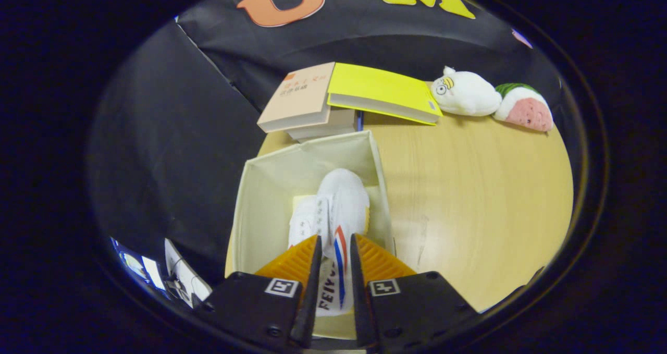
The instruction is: Open the storage box then place both shoes into the box .Put the left shoe in first, then the right shoe, with the right side of both shoes facing outward in a uniform manner.
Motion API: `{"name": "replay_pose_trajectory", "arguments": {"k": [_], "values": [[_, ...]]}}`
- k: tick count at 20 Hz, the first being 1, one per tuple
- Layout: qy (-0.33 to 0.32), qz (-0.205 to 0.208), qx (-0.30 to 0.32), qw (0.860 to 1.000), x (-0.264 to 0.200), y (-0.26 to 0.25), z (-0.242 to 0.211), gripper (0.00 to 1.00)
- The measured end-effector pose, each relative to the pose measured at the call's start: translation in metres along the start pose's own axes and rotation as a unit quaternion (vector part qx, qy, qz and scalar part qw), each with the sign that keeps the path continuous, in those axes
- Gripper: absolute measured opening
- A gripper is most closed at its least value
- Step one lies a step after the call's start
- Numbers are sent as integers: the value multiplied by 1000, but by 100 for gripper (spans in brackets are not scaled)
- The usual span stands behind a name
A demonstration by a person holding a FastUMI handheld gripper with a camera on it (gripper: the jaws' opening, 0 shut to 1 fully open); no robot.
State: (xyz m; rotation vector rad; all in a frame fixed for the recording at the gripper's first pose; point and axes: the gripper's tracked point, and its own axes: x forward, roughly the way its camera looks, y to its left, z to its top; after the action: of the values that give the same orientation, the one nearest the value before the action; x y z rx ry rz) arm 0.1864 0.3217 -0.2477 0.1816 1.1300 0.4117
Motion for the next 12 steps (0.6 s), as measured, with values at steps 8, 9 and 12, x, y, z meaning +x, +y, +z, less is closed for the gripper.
{"name": "replay_pose_trajectory", "arguments": {"k": [8, 9, 12], "values": [[-67, -28, -22, 997, -59, -9, 7, 94], [-83, -37, -28, 995, -71, -11, 6, 94], [-122, -60, -38, 990, -100, -22, 10, 94]]}}
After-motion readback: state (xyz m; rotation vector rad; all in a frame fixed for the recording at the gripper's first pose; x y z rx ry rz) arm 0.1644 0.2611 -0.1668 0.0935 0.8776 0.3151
